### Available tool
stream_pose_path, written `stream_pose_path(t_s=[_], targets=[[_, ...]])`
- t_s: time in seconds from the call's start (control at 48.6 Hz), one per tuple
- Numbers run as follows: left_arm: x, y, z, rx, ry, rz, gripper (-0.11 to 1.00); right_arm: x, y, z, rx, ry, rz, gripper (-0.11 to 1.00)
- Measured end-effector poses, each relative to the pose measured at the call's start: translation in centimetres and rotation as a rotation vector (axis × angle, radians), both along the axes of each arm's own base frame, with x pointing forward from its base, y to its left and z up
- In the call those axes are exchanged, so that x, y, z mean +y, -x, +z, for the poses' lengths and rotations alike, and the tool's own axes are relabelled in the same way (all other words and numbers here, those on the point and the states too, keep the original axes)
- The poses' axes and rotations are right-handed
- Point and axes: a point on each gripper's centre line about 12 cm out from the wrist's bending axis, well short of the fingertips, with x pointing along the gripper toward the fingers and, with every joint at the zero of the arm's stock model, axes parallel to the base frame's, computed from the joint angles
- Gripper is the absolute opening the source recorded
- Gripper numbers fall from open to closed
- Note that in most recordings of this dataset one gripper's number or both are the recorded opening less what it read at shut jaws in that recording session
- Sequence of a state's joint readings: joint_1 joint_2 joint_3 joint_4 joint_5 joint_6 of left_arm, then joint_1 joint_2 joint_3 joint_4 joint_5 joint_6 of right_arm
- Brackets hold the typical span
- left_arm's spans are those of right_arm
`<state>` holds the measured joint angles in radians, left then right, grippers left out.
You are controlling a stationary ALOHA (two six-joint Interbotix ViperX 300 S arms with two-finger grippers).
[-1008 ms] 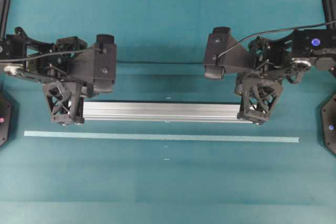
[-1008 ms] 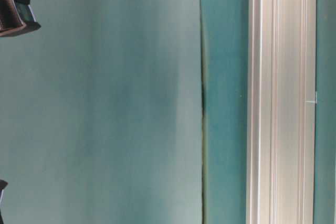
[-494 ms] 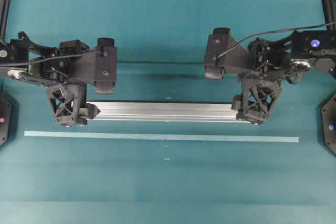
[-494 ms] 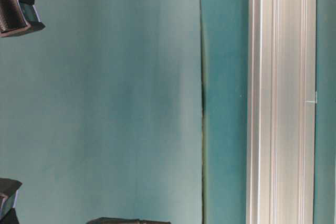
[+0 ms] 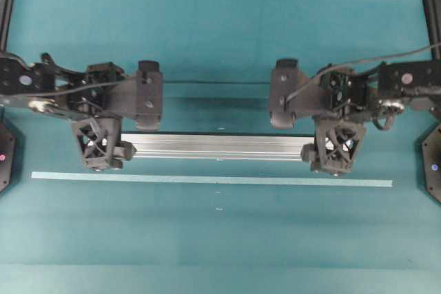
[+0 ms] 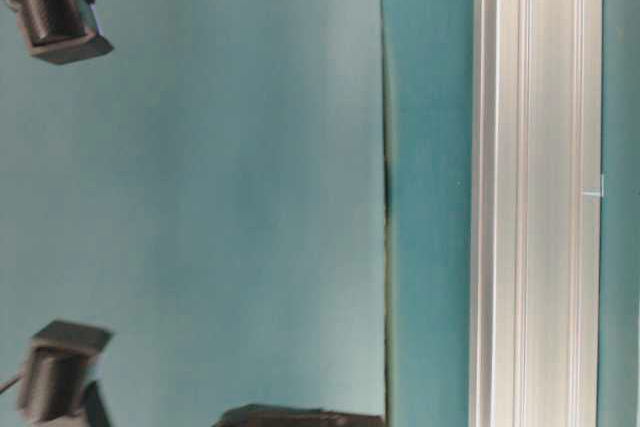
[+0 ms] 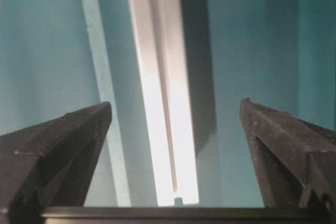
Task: Lift the metal rail with both hands and move it towards you.
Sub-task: 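Lower both open grippers down around the rail ends, then close both grippers on the silver rail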
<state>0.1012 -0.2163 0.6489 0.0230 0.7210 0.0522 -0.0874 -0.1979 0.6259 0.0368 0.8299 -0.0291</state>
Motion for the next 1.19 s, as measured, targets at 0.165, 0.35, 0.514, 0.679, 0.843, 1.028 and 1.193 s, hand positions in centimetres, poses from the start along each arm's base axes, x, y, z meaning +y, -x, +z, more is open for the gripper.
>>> stream_pose_path(t_s=[0.165, 0.35, 0.514, 0.679, 0.843, 1.028, 1.193], targets=[[0.0, -0.4, -1.6, 0.027, 0.004, 0.001, 0.98, 0.0, 0.2, -1.5, -0.003, 0.006, 0.01, 1.0], [0.0, -0.4, -4.0, 0.047, 0.006, 0.0, 0.98, 0.1, 0.5, -3.5, 0.016, 0.005, 0.011, 1.0], [0.2, -0.1, -5.7, 0.055, 0.008, 0.005, 0.98, 0.1, 0.6, -5.2, 0.013, 0.008, 0.013, 1.0], [0.3, -0.3, -7.2, 0.039, 0.009, 0.011, 0.98, 0.1, 0.6, -7.0, 0.019, 0.009, 0.01, 1.0], [0.3, -0.6, -8.7, 0.032, 0.015, 0.024, 0.98, 0.1, 0.7, -8.6, 0.05, 0.007, 0.012, 1.0], [0.4, -0.9, -9.2, 0.021, 0.016, 0.027, 0.98, 0.0, 0.2, -9.4, 0.035, 0.009, 0.009, 1.0], [0.4, -0.9, -9.2, 0.018, 0.018, 0.031, 0.98, 0.0, 0.0, -9.5, 0.022, 0.008, 0.005, 1.0]])
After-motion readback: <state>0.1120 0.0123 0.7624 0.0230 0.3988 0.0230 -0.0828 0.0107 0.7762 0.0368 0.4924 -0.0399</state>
